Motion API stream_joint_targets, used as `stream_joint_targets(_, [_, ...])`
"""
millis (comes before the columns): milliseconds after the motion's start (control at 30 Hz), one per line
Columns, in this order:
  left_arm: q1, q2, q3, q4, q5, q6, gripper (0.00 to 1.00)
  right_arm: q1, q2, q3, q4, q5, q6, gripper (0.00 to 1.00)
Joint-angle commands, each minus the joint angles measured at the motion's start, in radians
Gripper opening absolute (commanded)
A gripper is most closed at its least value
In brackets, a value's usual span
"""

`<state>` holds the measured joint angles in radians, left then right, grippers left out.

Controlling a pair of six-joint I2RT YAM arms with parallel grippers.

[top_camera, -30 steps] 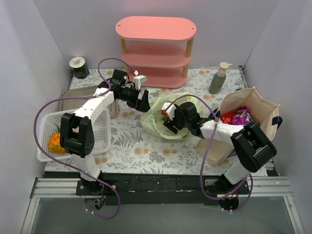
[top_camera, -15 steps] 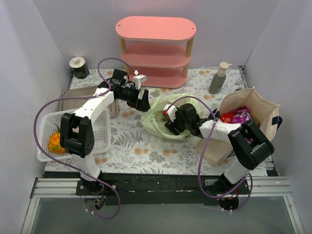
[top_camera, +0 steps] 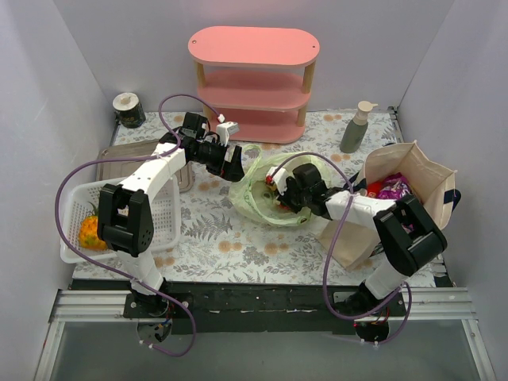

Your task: Untie the knot of the grocery bags and take out the mixed food

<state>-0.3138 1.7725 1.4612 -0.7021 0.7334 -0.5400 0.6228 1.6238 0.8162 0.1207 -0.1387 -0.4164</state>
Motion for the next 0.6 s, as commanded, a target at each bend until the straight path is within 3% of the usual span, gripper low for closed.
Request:
stream_joint_targets(0, [-0.001, -0.045, 0.010, 0.018, -0.005, 0.002, 0.98, -0.003, -0.114, 0.050, -0.085, -0.079, -0.058, 0.01])
stream_joint_targets(400, [-0.001, -0.028, 0.093, 0.004, 0.026, 0.024, 0.98, -0.009, -0.280, 0.188, -0.295, -0.168, -0.082, 0.01])
stream_joint_targets(567, [-0.001, -0.053, 0.174, 0.010, 0.023, 0.080, 0.98, -0.047, -0.315, 0.261, -0.305, -0.360, -0.061, 0.01])
